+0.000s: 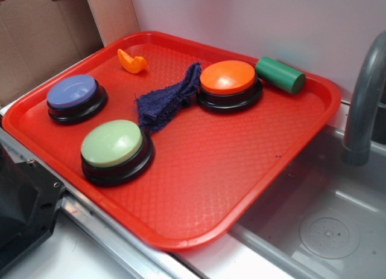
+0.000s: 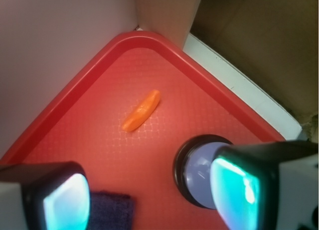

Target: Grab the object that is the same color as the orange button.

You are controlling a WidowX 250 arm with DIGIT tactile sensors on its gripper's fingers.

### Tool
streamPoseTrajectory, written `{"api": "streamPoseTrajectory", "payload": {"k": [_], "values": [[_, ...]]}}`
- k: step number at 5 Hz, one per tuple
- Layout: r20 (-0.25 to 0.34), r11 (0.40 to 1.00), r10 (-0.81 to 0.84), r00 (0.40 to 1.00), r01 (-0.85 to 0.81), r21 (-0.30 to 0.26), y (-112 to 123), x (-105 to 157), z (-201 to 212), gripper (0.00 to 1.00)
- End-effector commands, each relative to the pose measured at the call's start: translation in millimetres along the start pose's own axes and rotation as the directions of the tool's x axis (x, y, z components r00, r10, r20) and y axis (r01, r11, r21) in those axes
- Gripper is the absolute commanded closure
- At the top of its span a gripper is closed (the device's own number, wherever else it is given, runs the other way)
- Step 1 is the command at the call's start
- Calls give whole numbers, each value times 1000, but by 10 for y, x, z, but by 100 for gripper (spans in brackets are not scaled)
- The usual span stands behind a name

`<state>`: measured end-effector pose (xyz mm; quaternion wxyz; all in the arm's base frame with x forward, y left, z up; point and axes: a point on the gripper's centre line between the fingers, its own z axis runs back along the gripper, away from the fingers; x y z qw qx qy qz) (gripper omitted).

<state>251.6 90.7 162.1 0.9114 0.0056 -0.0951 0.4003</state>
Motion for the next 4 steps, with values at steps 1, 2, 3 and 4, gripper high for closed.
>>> {"api": "streamPoseTrajectory", "payload": {"k": [1, 2, 3, 4], "values": [[-70, 983, 123, 990, -112, 145, 61, 209, -427, 0], [-61, 977, 160, 985, -149, 151, -15, 159, -788, 0], [-35, 964, 206, 978, -196, 178, -39, 144, -992, 0], [-39, 969, 203, 978, -195, 150, -63, 143, -1137, 0]]}}
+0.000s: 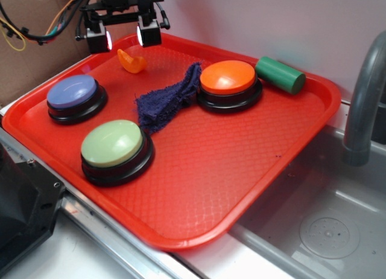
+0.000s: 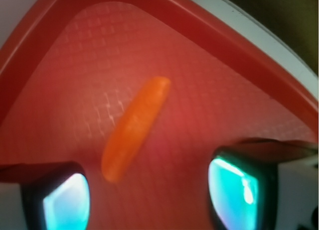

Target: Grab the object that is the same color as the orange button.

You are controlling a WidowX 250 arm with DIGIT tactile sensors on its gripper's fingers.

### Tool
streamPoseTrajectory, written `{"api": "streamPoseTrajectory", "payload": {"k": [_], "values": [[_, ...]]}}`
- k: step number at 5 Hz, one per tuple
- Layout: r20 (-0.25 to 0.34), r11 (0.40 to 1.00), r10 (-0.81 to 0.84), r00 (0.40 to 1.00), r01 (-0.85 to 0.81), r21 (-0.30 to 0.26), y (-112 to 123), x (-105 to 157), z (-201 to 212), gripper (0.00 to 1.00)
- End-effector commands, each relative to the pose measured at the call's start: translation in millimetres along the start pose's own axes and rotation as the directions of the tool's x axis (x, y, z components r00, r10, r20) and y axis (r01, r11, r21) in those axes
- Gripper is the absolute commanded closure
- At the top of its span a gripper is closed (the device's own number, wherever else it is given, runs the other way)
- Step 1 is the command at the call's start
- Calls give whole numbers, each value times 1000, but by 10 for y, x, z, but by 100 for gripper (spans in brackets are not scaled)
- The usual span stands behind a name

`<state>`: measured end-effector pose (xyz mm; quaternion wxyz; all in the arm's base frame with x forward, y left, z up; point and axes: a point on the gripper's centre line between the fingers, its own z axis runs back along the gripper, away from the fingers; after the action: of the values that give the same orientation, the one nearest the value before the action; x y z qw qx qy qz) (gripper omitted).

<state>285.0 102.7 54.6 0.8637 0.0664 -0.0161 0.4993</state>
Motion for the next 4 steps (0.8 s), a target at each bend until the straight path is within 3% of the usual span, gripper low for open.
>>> {"api": "streamPoseTrajectory", "payload": {"k": [1, 2, 3, 4], "values": [[33, 998, -8, 999, 10, -60, 1, 35, -115, 0], [12, 997, -4, 1000, 5, -82, 6, 26, -251, 0], [-60, 992, 34, 998, -41, -117, 52, -13, -206, 100], [-57, 983, -64, 996, 53, -178, 99, -86, 139, 100]]}}
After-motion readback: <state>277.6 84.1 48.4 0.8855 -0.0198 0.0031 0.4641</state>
